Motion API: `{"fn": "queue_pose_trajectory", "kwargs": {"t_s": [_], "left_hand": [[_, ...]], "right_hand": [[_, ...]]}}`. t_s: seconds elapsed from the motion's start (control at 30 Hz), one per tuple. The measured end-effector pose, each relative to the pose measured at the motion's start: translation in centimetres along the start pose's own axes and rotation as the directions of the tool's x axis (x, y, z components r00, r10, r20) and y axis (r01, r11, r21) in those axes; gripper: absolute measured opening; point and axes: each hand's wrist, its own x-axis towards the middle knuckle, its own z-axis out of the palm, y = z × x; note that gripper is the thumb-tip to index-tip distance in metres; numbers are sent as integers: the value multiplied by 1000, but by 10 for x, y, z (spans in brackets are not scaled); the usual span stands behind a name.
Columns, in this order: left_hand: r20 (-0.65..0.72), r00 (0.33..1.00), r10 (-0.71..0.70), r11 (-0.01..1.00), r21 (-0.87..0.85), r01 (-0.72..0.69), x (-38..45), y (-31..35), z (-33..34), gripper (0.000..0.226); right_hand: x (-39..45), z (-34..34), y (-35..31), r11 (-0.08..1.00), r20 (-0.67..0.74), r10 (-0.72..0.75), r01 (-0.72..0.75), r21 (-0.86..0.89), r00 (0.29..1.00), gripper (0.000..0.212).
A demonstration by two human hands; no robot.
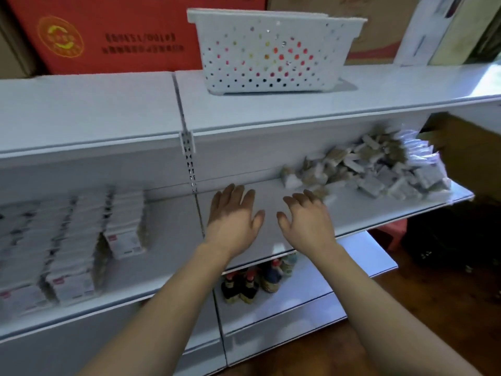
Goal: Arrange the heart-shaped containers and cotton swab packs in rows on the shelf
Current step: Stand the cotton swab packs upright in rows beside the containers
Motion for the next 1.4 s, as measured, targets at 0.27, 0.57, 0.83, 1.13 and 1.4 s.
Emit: {"fn": "queue_pose_trajectory", "kwargs": {"t_s": [0.27, 0.57, 0.83, 1.13, 1.4], "left_hand": [[147, 986, 78, 997, -10, -77, 97, 59, 68, 58], [103, 989, 110, 994, -30, -108, 161, 98, 118, 47], [164, 959, -230, 970, -38, 239, 200, 107, 151, 60], [36, 835, -549, 813, -207, 544, 232, 114, 165, 45], [-47, 746, -665, 719, -309, 622, 216, 96, 164, 37]], "right_hand": [[29, 30, 115, 990, 66, 138, -137, -28, 988, 49], [93, 47, 186, 993, 148, 109, -101, -61, 983, 38], [145, 63, 211, 992, 198, -98, 111, -59, 975, 43], [145, 69, 236, 971, 157, -205, 221, -95, 966, 39], [147, 67, 229, 942, 85, -336, 334, 29, 938, 38]]}}
